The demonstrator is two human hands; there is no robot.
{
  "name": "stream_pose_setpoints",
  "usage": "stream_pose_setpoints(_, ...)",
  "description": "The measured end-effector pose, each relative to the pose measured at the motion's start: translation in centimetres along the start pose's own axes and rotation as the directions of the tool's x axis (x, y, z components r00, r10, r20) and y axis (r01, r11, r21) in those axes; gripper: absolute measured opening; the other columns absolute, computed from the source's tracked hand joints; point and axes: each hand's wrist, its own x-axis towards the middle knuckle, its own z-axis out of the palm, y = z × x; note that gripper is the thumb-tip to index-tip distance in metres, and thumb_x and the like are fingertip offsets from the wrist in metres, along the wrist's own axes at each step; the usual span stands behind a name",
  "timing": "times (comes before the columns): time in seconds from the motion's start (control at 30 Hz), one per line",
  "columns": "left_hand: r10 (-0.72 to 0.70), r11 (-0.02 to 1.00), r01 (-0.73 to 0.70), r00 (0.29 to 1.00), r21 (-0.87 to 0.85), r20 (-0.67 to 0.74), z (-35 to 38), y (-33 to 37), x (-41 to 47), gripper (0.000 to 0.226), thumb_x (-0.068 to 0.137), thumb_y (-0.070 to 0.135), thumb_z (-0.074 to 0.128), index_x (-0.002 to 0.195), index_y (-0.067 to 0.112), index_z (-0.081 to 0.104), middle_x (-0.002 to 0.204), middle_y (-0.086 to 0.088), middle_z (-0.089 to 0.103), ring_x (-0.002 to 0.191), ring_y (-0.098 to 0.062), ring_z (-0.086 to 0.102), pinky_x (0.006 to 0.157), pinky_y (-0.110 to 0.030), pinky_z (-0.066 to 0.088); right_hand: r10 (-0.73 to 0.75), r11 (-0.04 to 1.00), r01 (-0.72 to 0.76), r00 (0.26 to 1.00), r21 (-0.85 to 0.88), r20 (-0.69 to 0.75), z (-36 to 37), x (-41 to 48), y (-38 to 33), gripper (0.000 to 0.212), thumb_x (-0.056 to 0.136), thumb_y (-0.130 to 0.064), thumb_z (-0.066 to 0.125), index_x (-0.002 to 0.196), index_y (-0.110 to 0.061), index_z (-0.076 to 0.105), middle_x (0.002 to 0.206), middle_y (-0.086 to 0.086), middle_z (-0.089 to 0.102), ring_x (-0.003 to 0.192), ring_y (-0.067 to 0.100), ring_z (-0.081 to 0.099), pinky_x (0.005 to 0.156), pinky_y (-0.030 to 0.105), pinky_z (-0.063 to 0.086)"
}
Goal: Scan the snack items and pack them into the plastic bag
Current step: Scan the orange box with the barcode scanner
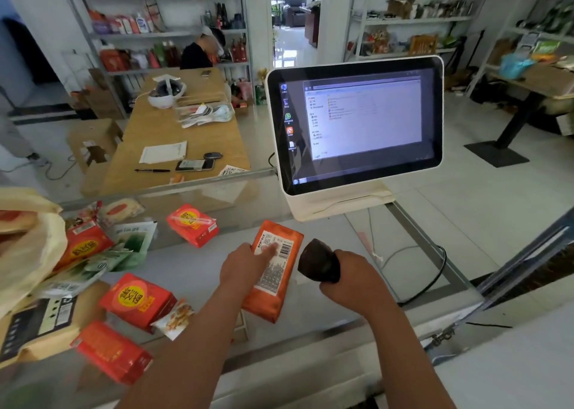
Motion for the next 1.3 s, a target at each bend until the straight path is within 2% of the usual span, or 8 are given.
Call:
stream_pose_setpoints(0.1,0.068,0.993,-0.057,0.993,0.108,-0.099,-1.2,1.1,-0.6,0.052,0.087,0.070,0.042,0.103,0.022,0.053,0.092,0.004,0.064,0.073,-0.013,0.061,0.061,-0.025,0.043,0.024,0.994,-0.027,0.999,0.109,0.025,-1.3,-0.3,-0.5,0.022,0.073,-0.022,0.074,0.088,-0.025,0.057,0.076,-0.009,0.060,0.079,0.008,0.061,0.073,0.022,0.050)
stream_pose_setpoints(0.2,0.149,0.972,-0.115,0.976,0.203,-0.160,-2.5,2.1,-0.9,0.050,0.089,0.069,0.041,0.112,0.026,0.051,0.086,0.007,0.058,0.069,-0.013,0.060,0.063,-0.028,0.052,0.028,0.980,-0.032,0.999,0.198,0.021,-1.8,-0.6,-0.6,0.024,0.074,-0.018,0.074,0.089,-0.023,0.057,0.075,-0.011,0.059,0.078,0.006,0.059,0.066,0.015,0.044)
stream_pose_setpoints(0.37,0.206,0.941,-0.152,0.966,0.303,-0.154,-2.3,2.0,-1.2,0.053,0.087,0.070,0.042,0.114,0.026,0.054,0.084,0.008,0.059,0.067,-0.010,0.061,0.065,-0.027,0.054,0.011,0.969,-0.014,1.000,0.248,0.013,-2.0,-0.8,-0.8,0.022,0.075,-0.013,0.073,0.085,-0.022,0.056,0.071,-0.012,0.057,0.072,0.004,0.057,0.061,0.011,0.040)
stream_pose_setpoints(0.57,0.179,0.944,-0.126,0.972,0.306,-0.152,-1.9,1.5,-0.9,0.058,0.086,0.071,0.042,0.119,0.026,0.056,0.093,0.006,0.065,0.070,-0.011,0.063,0.068,-0.029,0.056,0.016,0.965,-0.028,0.999,0.262,0.049,-1.9,-0.8,-0.8,0.023,0.075,-0.014,0.073,0.088,-0.023,0.056,0.072,-0.011,0.057,0.073,0.006,0.057,0.062,0.013,0.042)
stream_pose_setpoints(0.8,0.142,0.949,-0.091,0.978,0.301,-0.153,-2.0,1.4,-0.8,0.056,0.086,0.071,0.043,0.114,0.026,0.057,0.085,0.006,0.064,0.067,-0.011,0.063,0.070,-0.032,0.057,0.025,0.961,-0.043,0.997,0.272,0.069,-2.0,-1.0,-0.3,0.026,0.074,-0.016,0.074,0.094,-0.022,0.059,0.076,-0.010,0.059,0.079,0.007,0.060,0.068,0.018,0.047)
stream_pose_setpoints(0.93,0.138,0.945,-0.083,0.978,0.315,-0.156,-2.1,1.6,-1.0,0.056,0.087,0.070,0.043,0.117,0.025,0.057,0.085,0.006,0.062,0.065,-0.011,0.061,0.066,-0.027,0.055,0.012,0.951,-0.031,0.998,0.307,0.064,-2.3,-1.2,-0.3,0.024,0.074,-0.014,0.073,0.089,-0.023,0.058,0.073,-0.010,0.059,0.073,0.005,0.058,0.062,0.017,0.044)
stream_pose_setpoints(1.2,0.126,0.947,-0.070,0.979,0.314,-0.162,-2.0,1.8,-1.3,0.055,0.088,0.069,0.044,0.118,0.024,0.056,0.083,0.007,0.060,0.064,-0.011,0.060,0.067,-0.029,0.056,0.010,0.941,-0.032,0.998,0.337,0.068,-2.7,-1.5,-0.2,0.025,0.074,-0.012,0.071,0.079,-0.029,0.054,0.069,-0.009,0.059,0.068,0.006,0.058,0.059,0.018,0.044)
stream_pose_setpoints(1.3,0.127,0.948,-0.071,0.978,0.311,-0.163,-2.1,1.9,-1.5,0.054,0.088,0.067,0.045,0.119,0.024,0.055,0.084,0.007,0.059,0.062,-0.009,0.058,0.063,-0.026,0.054,0.017,0.941,-0.041,0.997,0.337,0.072,-2.6,-1.6,-0.1,0.025,0.074,-0.013,0.072,0.084,-0.029,0.055,0.071,-0.009,0.059,0.071,0.006,0.058,0.060,0.018,0.044)
